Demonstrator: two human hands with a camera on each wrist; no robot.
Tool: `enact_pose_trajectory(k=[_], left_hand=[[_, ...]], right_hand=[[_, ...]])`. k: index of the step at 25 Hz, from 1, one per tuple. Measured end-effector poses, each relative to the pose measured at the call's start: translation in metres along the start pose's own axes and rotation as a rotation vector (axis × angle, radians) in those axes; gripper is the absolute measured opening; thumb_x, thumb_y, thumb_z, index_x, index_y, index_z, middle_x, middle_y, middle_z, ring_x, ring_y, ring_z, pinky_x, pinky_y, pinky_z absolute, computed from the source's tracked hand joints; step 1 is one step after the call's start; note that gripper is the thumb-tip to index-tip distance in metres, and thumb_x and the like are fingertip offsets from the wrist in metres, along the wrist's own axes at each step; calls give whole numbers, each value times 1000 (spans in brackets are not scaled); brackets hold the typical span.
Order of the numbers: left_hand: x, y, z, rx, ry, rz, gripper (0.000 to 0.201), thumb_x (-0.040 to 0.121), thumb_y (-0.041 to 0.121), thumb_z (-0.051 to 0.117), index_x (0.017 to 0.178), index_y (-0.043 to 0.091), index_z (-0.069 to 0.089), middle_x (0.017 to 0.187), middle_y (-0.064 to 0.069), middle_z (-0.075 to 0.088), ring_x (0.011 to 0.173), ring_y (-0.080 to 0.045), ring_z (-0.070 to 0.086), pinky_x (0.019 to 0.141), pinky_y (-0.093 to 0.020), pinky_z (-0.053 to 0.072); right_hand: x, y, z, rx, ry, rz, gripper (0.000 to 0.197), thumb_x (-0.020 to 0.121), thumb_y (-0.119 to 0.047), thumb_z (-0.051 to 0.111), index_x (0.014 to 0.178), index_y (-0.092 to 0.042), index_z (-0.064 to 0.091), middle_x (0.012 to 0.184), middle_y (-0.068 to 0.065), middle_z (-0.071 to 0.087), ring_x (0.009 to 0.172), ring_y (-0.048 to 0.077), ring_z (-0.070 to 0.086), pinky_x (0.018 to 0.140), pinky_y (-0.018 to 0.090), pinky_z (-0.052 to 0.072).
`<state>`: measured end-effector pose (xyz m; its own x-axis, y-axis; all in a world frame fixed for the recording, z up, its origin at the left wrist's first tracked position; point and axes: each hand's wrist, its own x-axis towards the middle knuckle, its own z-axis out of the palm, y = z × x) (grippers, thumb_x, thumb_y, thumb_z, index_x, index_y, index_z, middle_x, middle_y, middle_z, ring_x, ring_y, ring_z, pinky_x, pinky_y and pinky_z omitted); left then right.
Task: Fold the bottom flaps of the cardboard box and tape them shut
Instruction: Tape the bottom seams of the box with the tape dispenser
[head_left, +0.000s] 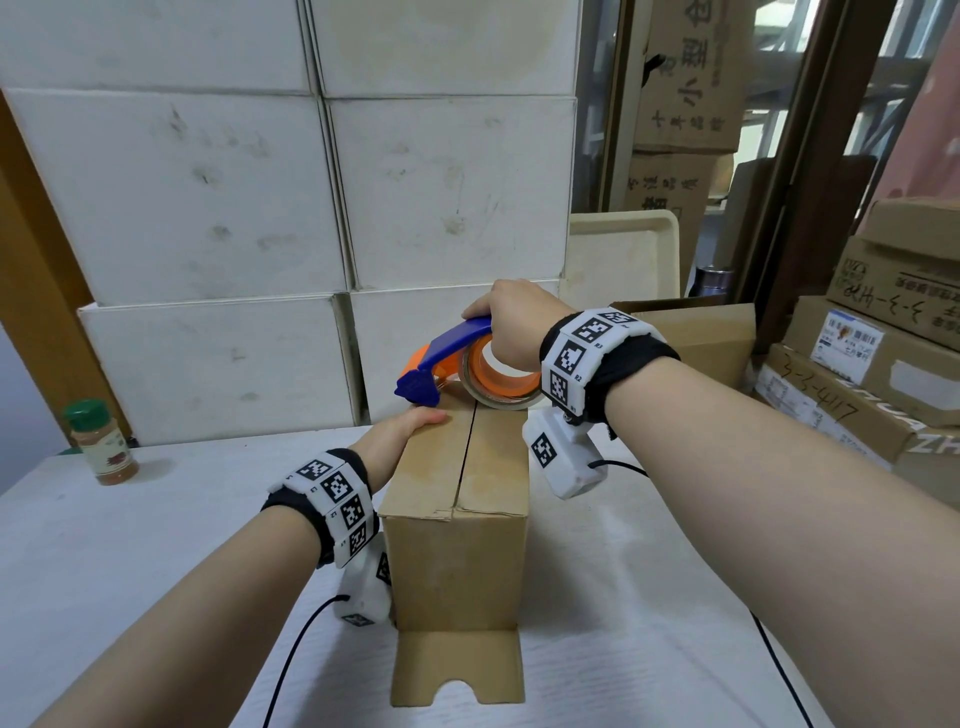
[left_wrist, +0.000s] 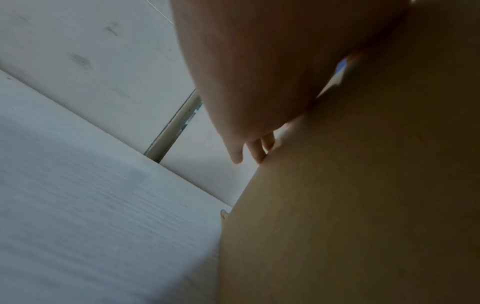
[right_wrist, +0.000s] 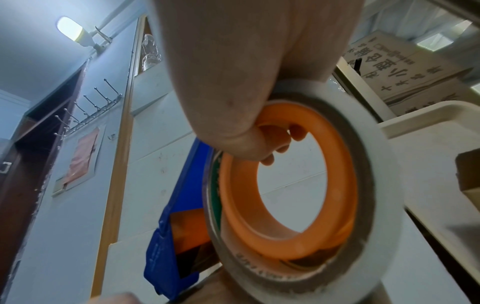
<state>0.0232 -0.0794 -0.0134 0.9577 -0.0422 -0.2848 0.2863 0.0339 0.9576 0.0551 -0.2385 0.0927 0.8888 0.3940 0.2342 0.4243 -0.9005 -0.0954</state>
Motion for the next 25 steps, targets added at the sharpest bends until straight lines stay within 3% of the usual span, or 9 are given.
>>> enact_pose_trajectory(k=[11, 25], left_hand=[[1, 0, 2, 9, 5, 18, 12, 91, 22, 55, 87, 13, 61, 65, -2, 67, 59, -16, 62, 65, -27, 47], [0, 0, 7, 34, -14, -24, 13, 91, 21, 54, 92, 9, 58, 79, -8, 61, 69, -21, 57, 68, -29, 45]], right_hand=[[-5, 5, -3, 31, -8, -1, 53, 85, 2, 44, 128, -25, 60, 122, 2, 59, 110, 23, 53, 91, 33, 46], [-14, 11, -8, 32, -34, 21, 55, 87, 3, 44, 132, -27, 55, 125, -1, 55, 112, 19, 52, 90, 28, 44]])
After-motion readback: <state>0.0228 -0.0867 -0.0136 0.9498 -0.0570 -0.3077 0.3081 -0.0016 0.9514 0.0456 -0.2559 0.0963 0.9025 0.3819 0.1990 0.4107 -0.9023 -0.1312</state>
